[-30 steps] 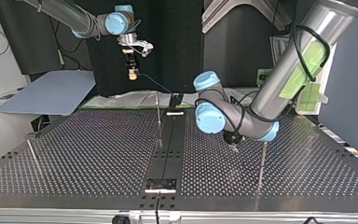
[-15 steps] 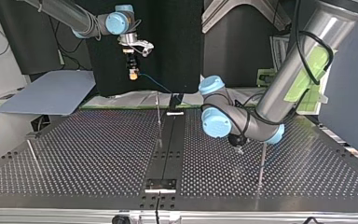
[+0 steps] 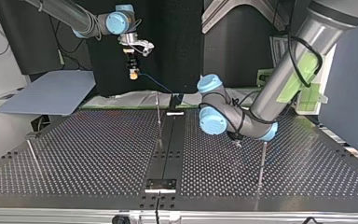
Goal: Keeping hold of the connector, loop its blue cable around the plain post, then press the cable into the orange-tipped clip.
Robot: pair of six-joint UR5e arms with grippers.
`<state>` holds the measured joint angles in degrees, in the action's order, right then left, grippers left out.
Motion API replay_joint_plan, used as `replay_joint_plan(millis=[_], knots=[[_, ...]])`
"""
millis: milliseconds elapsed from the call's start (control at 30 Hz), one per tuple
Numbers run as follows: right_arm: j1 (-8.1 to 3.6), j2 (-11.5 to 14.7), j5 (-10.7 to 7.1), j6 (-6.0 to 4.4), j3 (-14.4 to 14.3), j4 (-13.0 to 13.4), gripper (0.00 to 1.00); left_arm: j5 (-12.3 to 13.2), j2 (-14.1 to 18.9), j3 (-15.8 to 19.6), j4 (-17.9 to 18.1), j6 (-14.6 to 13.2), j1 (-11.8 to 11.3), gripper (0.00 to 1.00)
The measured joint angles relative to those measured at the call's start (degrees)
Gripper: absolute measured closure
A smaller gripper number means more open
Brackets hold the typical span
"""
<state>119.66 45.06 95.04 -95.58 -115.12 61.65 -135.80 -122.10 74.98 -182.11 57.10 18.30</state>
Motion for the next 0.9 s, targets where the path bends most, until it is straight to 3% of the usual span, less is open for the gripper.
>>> replay_joint_plan(millis=[300,667,900], knots=[[0.0,0.0,-0.01,-0.06,0.0,0.1,1.0,-1.0,-0.5,0.1,-0.7,0.7,0.2,0.0],[0.0,0.0,-0.02,-0.14,0.0,0.1,1.0,-1.4,-0.5,2.6,-0.9,2.4,0.4,0.0],[0.0,0.0,-0.01,-0.15,0.0,-0.1,1.0,-0.1,-0.5,4.6,1.0,3.4,0.8,0.0]])
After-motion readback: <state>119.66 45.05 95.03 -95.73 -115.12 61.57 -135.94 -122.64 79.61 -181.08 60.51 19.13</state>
